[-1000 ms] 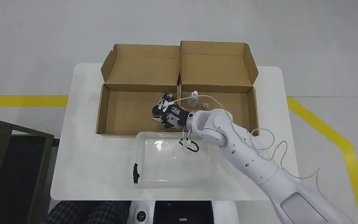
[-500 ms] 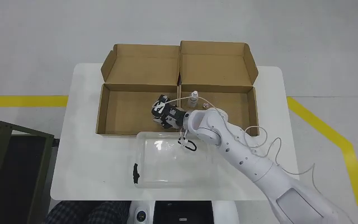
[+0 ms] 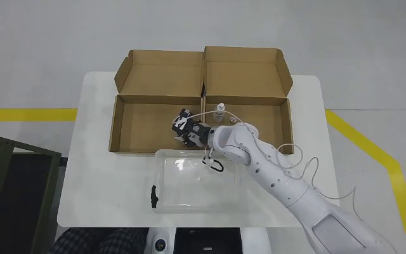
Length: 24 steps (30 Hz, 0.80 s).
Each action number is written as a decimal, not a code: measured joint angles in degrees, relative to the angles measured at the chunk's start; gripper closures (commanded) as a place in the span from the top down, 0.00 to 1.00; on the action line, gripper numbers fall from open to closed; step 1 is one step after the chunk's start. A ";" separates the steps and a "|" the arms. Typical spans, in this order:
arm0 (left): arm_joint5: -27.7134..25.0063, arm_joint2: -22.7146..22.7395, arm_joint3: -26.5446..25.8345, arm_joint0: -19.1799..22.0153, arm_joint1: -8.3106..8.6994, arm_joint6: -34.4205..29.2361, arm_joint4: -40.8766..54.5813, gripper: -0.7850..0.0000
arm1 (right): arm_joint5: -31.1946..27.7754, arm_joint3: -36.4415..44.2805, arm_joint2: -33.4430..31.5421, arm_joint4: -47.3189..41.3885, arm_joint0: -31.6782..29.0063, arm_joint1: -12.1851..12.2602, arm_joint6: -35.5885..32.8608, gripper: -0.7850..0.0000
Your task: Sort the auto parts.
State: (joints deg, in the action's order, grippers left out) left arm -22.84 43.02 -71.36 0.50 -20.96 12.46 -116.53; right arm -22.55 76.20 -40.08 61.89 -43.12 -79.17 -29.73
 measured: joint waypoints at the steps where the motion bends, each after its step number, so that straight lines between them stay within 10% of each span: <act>1: 0.00 0.00 0.00 0.00 0.00 0.00 0.00 1.00 | -0.11 0.35 -0.23 0.05 -0.20 0.05 0.03 0.58; 24: 0.00 0.00 0.00 0.00 0.00 0.00 0.00 1.00 | -6.46 21.18 -13.14 3.91 -12.24 4.04 5.77 0.83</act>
State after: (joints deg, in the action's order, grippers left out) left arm -22.84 43.02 -71.36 0.50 -20.96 12.46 -116.53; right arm -29.01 97.37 -53.22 65.80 -55.37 -75.13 -23.97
